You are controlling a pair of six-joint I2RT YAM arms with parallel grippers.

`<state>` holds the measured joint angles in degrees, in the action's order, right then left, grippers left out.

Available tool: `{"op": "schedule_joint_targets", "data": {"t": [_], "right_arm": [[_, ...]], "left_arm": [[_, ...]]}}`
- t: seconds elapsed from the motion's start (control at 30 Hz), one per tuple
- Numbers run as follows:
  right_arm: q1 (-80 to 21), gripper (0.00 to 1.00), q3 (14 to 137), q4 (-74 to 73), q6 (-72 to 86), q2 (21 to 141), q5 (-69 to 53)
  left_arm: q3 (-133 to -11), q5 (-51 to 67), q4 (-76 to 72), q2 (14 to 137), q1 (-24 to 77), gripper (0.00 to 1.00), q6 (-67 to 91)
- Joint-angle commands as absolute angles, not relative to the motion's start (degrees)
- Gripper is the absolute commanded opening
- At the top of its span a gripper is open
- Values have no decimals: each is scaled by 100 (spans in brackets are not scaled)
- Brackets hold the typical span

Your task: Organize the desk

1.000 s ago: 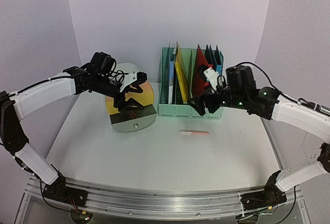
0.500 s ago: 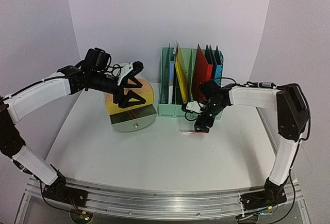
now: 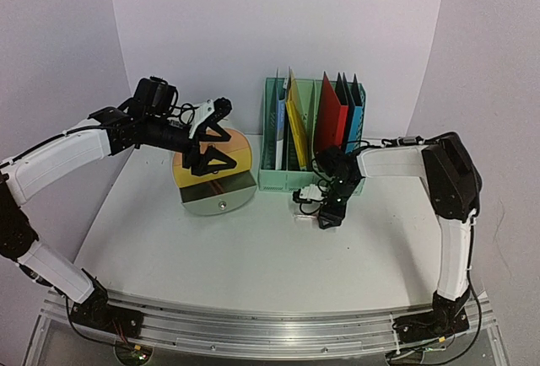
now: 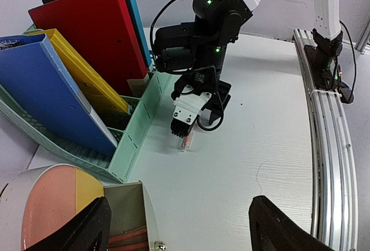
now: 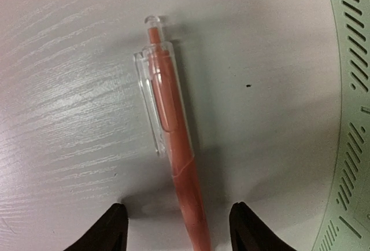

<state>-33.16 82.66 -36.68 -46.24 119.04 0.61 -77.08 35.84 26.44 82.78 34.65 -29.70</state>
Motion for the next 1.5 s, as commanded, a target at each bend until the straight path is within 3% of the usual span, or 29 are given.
{"op": "schedule_joint_targets", "data": {"t": [0.0,0.07,0.2,0.43,0.67,0.73,0.8,1.03,1.23,1.47], "right_arm": [[-3244,46,8297,-4011,-4683,12190,44],[-3250,27,8231,-4034,-4633,12199,45],[-3259,1,8183,-4014,-4435,12017,-18],[-3395,0,8125,-3253,-3462,10426,-1070],[-3685,0,7150,157,-1008,8731,-2387],[-3926,0,6990,1053,-515,8615,-2335],[-4164,0,6989,1744,-184,8624,-2254],[-4712,0,7669,2286,-85,9000,-2239],[-4891,0,7943,2329,-178,9195,-2282],[-5051,0,8084,2259,-251,9382,-2504]], "left_arm": [[-7687,3518,2500,8082,3437,82,-2974],[-7674,3519,2482,8077,3437,82,-2975],[-7667,3639,2422,8057,3437,82,-2834],[-7108,4348,1592,7642,3387,79,-1830],[-6338,5119,-427,7468,3357,83,545],[-6229,5237,-1409,7572,3357,88,1283],[-6278,5323,-2425,7776,3362,99,1945],[-6925,5440,-3479,8372,3498,98,2274],[-7054,5492,-3512,8491,3653,83,2323],[-7153,5285,-3379,8526,3665,30,2330]]}}
